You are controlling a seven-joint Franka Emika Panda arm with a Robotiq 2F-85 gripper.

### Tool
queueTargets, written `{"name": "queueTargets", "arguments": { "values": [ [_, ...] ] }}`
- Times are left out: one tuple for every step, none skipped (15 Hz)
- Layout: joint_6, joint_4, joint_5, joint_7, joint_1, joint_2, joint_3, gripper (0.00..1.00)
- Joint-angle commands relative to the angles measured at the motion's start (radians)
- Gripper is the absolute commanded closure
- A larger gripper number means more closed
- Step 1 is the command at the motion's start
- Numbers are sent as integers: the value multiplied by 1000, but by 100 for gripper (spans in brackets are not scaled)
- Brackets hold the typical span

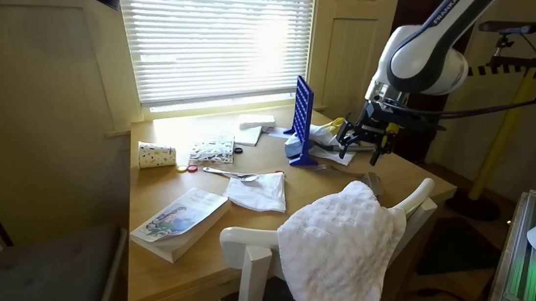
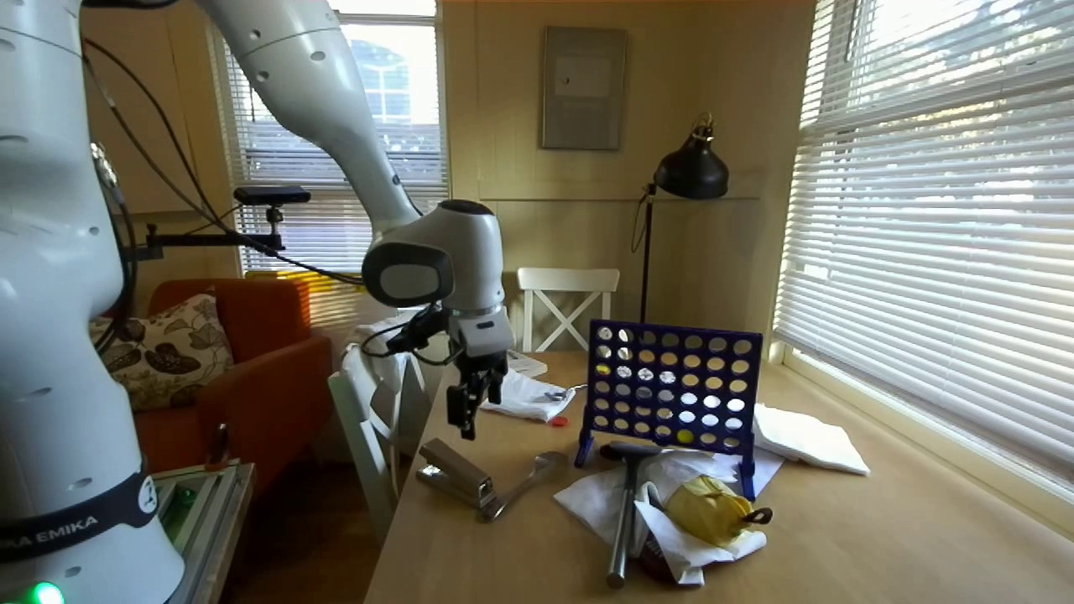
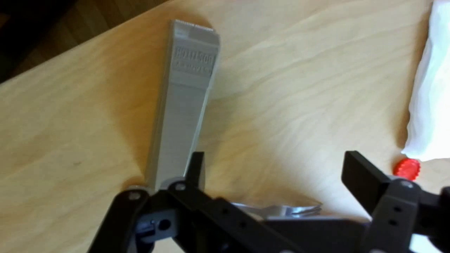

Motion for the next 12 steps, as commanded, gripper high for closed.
{"name": "queueTargets", "arguments": {
  "values": [
    [9,4,109,0,11,48,-2,0],
    [-16,-3,107,24,10,51,-13,0],
    [-65,-5,72,73,14,53,-34,0],
    [-92,-14,54,112,17,52,-47,0],
    [-106,-24,61,133,17,46,-51,0],
    [-123,-33,50,168,19,38,-62,0],
    [-134,-37,50,187,18,32,-67,0],
    [-152,-29,39,203,16,43,-74,0],
    [-164,-18,18,226,18,59,-82,0],
    [-169,-5,-6,244,19,78,-92,0],
    [-168,10,-31,252,18,96,-98,0],
    [-162,31,-63,256,20,116,-105,0]
  ]
}}
